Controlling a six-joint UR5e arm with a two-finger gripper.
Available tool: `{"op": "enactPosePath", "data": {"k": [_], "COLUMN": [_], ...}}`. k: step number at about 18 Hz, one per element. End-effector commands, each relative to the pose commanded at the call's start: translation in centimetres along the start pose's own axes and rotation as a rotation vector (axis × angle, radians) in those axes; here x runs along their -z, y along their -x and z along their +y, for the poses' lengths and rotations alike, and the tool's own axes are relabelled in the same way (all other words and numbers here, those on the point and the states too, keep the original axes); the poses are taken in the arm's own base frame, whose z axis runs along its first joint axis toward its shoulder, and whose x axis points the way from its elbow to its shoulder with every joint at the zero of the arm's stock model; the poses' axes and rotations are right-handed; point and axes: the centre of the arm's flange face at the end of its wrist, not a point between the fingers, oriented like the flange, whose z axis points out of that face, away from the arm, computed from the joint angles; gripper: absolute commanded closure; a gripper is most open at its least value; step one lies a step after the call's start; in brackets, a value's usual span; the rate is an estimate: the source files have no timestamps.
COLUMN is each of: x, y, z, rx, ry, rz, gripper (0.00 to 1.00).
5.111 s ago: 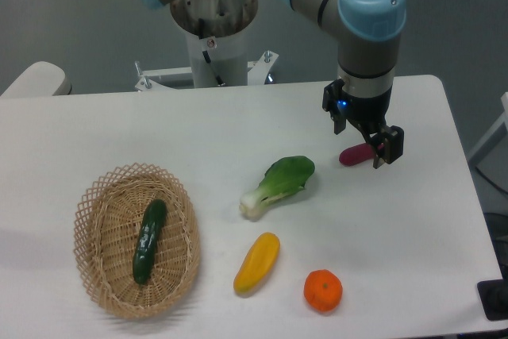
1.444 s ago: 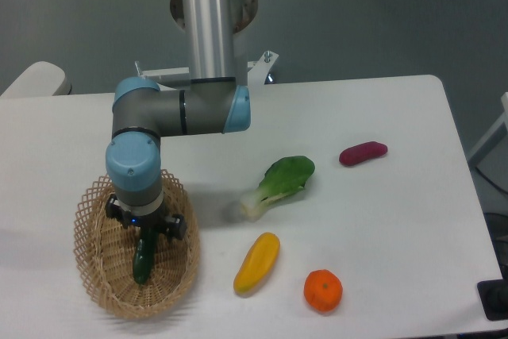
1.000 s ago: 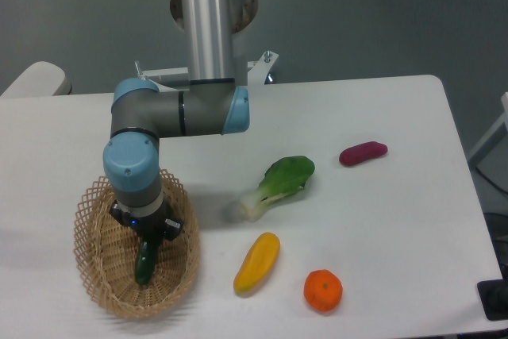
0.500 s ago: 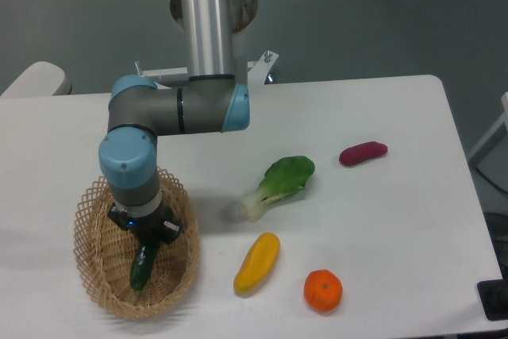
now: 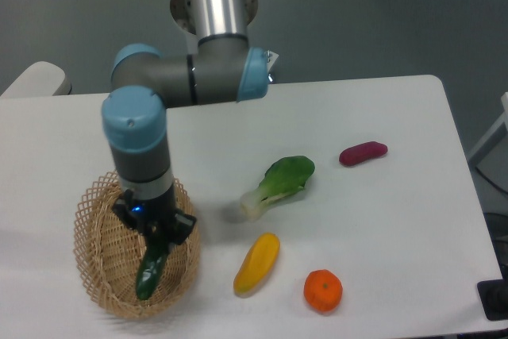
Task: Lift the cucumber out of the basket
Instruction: 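Lift the cucumber out of the basket and carry it toward the eggplant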
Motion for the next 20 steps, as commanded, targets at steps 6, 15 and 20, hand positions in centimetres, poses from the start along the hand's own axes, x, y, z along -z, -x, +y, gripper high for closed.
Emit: {"op": "enactPosePath", "data": {"k": [6, 15, 20], "x": [2.8, 4.6, 5.0], "y": [9.6, 20.7, 24.0], "z": [6.2, 14.9, 18.5], "rx": [-0.093, -0.259, -0.330], "ry": [0.060, 0.116, 0.128], "rz": [-0.005, 0.004, 0.002], "gripper": [0.81, 0.81, 0.81]}}
